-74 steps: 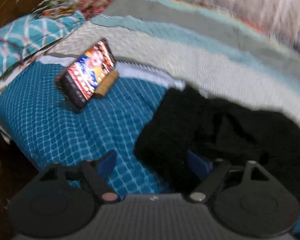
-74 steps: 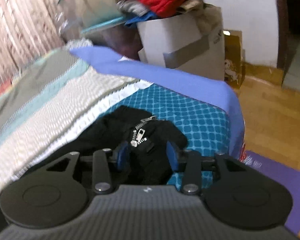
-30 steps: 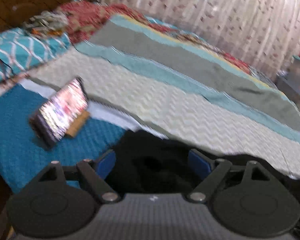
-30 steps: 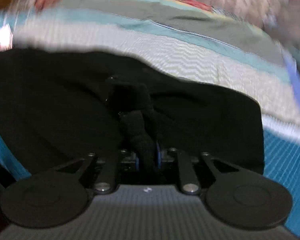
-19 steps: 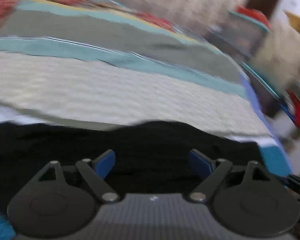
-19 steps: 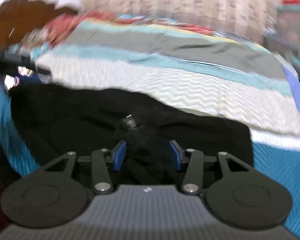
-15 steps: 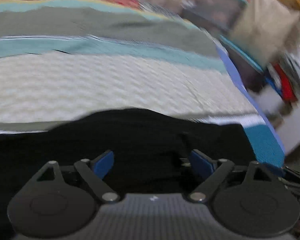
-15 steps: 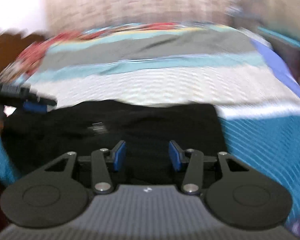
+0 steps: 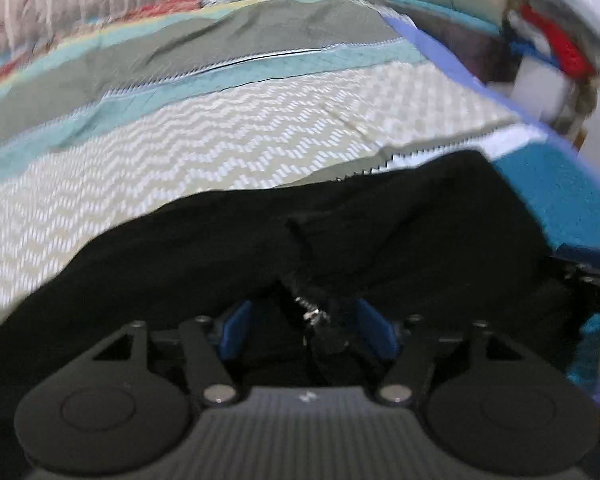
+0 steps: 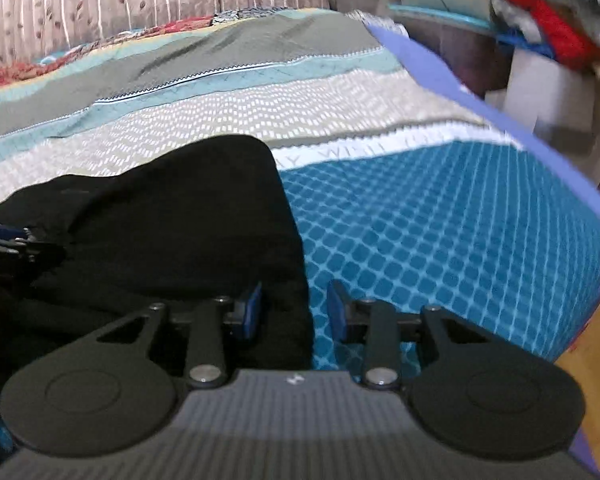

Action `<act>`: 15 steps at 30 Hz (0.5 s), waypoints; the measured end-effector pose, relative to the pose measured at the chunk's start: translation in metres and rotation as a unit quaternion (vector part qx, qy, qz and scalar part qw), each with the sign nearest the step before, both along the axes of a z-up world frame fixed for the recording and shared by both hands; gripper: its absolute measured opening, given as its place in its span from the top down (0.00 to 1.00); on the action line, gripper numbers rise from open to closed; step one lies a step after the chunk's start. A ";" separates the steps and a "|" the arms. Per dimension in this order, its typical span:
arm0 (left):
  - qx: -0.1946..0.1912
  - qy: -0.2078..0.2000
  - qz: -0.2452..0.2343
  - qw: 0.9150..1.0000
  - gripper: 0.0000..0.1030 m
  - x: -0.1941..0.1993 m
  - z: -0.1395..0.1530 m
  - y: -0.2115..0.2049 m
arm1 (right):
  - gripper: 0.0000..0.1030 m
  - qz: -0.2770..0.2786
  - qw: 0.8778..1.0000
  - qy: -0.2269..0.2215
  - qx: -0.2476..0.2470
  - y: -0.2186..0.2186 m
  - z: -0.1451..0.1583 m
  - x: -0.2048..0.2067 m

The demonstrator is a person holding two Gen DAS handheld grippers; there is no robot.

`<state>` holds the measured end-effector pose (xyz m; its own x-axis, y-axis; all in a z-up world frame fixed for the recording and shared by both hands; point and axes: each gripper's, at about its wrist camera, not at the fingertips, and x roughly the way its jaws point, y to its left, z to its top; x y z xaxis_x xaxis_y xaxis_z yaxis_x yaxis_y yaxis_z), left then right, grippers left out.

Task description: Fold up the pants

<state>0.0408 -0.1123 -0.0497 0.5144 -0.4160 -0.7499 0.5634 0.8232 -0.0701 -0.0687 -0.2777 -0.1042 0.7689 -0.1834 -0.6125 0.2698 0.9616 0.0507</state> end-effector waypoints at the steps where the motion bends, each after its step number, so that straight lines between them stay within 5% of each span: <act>1: -0.024 0.005 0.007 1.000 0.41 -0.002 0.009 0.014 | 0.61 -0.017 1.000 -0.014 0.004 0.001 0.008 -0.005; 5: -0.129 -0.017 0.044 0.991 0.19 -0.032 0.046 0.107 | 0.59 0.008 0.996 -0.086 0.021 0.013 0.038 -0.024; 9: -0.171 -0.061 0.157 0.971 0.01 -0.077 0.068 0.220 | 0.61 0.125 0.984 -0.081 0.094 0.066 0.052 0.002; 11: -0.164 -0.076 0.257 0.949 0.00 -0.096 0.069 0.275 | 0.66 0.196 0.971 -0.050 0.129 0.109 0.048 0.027; 15: -0.155 -0.048 0.420 0.893 0.00 -0.107 0.056 0.358 | 0.73 0.323 0.933 0.021 0.156 0.219 0.034 0.070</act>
<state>-0.0662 0.2460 0.0065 0.7978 -0.0329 -0.6020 -0.2286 0.9074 -0.3525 0.0014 -0.0588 -0.0700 0.6312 0.5019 -0.5913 -0.3521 0.8647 0.3582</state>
